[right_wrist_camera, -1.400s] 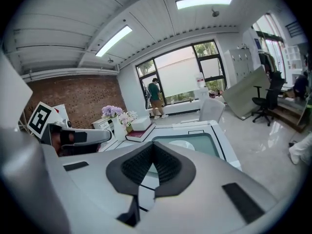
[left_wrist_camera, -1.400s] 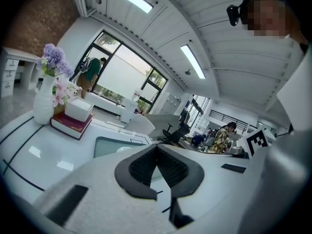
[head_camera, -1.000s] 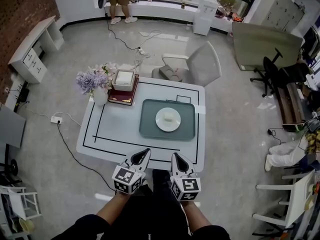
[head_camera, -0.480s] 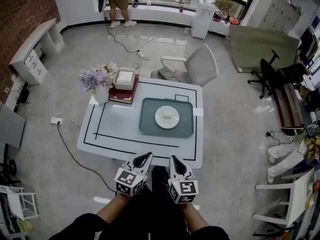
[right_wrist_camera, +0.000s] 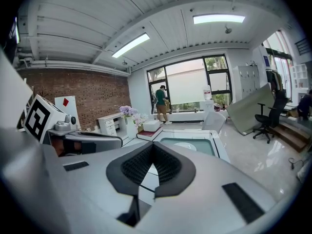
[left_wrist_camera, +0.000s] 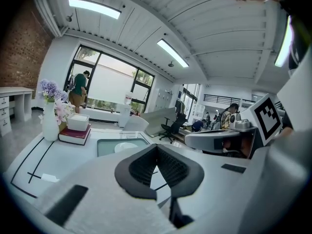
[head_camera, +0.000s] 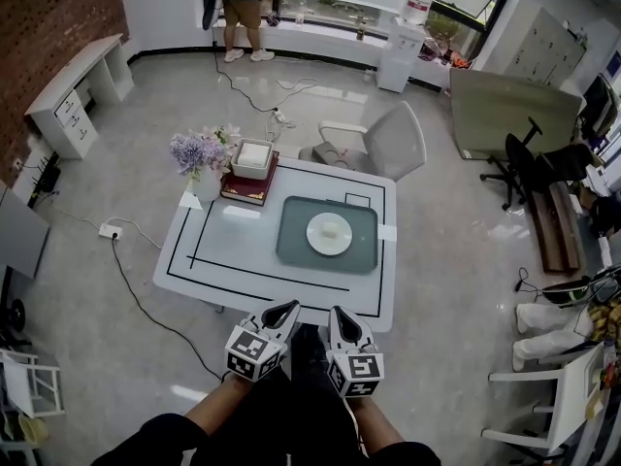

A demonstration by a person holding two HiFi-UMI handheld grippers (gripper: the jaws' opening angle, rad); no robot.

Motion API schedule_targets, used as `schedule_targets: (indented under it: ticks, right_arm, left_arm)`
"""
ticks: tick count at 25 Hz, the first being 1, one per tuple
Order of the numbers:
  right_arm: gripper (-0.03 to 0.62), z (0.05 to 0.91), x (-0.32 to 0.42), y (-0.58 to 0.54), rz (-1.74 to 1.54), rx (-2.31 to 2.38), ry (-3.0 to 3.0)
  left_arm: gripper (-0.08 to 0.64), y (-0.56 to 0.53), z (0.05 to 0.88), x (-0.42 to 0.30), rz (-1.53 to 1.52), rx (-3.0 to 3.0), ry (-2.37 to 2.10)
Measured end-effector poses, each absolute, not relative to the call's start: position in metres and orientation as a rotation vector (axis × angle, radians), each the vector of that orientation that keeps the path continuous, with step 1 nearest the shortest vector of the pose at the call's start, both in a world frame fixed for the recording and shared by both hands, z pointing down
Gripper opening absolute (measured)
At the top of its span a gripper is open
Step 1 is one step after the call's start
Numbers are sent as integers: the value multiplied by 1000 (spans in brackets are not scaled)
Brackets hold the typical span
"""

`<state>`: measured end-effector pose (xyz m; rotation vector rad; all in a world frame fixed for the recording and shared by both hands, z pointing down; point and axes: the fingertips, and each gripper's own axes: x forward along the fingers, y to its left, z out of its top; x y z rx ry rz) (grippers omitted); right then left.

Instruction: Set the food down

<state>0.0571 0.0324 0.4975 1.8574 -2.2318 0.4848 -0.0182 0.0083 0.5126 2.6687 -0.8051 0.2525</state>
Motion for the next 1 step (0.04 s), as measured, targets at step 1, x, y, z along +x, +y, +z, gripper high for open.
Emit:
schedule_targets:
  ticks: [1]
  right_arm:
    - [9,497,55,34,484,1855,-2231]
  left_arm:
    - [5,10,513,-20,256,2668,-803]
